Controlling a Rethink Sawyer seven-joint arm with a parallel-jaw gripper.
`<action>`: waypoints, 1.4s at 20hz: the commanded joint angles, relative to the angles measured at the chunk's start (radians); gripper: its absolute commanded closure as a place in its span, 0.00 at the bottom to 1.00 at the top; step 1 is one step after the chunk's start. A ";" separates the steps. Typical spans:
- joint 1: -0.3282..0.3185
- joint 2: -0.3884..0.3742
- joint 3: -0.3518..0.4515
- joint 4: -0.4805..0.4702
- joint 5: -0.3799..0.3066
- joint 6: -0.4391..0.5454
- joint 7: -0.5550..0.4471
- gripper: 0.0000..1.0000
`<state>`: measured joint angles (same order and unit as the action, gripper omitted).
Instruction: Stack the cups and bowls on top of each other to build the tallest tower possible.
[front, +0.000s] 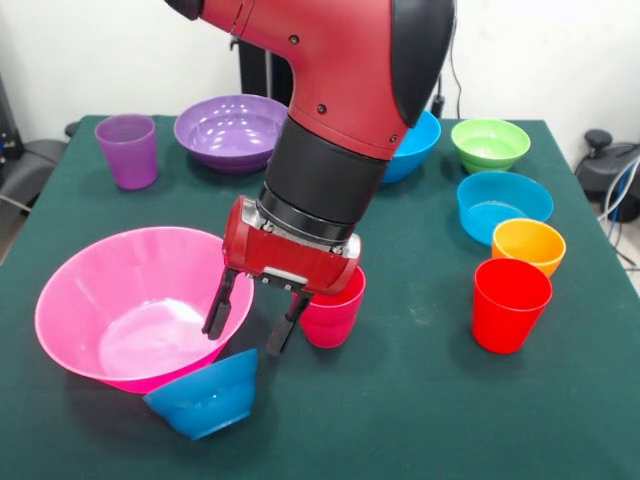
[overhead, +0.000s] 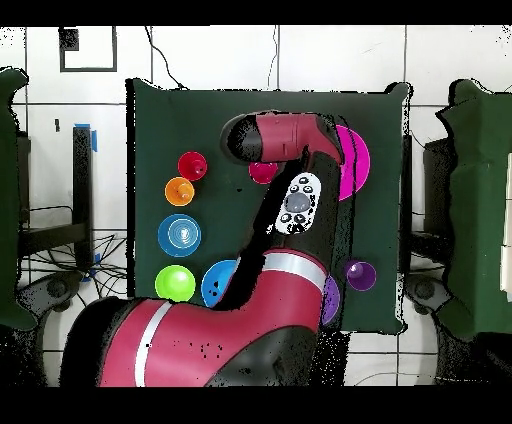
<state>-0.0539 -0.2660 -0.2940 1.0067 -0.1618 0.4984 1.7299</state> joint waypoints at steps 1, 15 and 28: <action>0.004 0.072 0.073 0.082 -0.070 -0.050 0.042 0.00; 0.013 0.099 0.059 0.077 -0.067 -0.084 0.048 0.00; 0.019 0.111 0.038 0.074 -0.063 -0.098 0.055 0.00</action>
<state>-0.0527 -0.1754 -0.3143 1.0176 -0.1614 0.4323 1.7299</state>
